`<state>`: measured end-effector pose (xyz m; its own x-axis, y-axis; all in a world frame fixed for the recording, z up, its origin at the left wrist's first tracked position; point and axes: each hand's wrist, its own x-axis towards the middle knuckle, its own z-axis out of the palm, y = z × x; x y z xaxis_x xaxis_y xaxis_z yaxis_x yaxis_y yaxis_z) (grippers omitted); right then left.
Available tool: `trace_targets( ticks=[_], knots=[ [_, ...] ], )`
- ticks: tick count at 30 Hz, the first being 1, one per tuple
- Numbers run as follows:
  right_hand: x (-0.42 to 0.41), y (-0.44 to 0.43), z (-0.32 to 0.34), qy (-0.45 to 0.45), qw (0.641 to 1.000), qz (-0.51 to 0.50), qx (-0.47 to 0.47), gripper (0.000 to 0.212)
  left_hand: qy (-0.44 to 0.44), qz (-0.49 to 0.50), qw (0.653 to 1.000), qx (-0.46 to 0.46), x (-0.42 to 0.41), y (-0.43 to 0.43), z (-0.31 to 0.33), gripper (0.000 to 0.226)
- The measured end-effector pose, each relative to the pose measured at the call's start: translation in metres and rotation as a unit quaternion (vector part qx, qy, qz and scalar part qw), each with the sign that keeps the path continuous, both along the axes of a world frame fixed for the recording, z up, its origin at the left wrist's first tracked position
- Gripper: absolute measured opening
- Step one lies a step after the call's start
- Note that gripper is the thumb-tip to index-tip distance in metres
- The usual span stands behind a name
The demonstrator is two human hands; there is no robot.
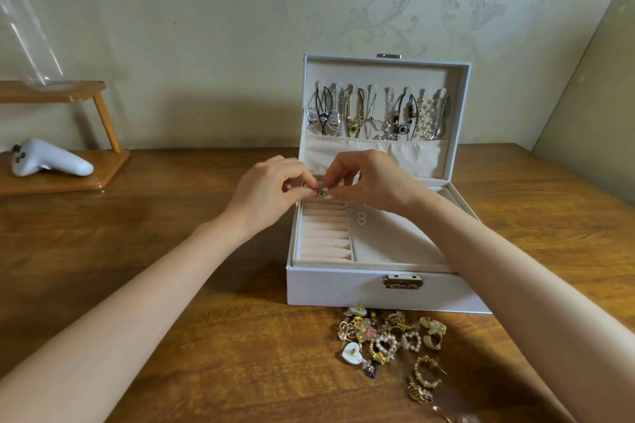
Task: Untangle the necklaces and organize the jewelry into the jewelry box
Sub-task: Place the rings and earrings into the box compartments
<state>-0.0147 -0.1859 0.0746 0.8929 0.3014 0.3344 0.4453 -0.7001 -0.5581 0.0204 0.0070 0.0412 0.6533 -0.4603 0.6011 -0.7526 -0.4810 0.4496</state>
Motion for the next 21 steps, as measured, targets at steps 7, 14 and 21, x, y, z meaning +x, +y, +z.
trace_targets(
  ticks=[7, 14, 21],
  knots=[
    [0.000, 0.001, -0.001, -0.012, 1.000, -0.011, -0.008, 0.011, -0.040, -0.017, 0.999, 0.026, -0.001, 0.003, 0.002, 0.032],
    [0.003, 0.001, -0.004, -0.067, 0.994, -0.008, -0.084, 0.012, -0.051, -0.037, 0.997, 0.047, -0.002, 0.002, -0.004, 0.036],
    [-0.001, -0.012, 0.005, -0.063, 0.996, -0.029, -0.051, 0.007, -0.070, -0.031, 0.996, 0.054, -0.005, 0.004, -0.002, 0.035]
  ],
)
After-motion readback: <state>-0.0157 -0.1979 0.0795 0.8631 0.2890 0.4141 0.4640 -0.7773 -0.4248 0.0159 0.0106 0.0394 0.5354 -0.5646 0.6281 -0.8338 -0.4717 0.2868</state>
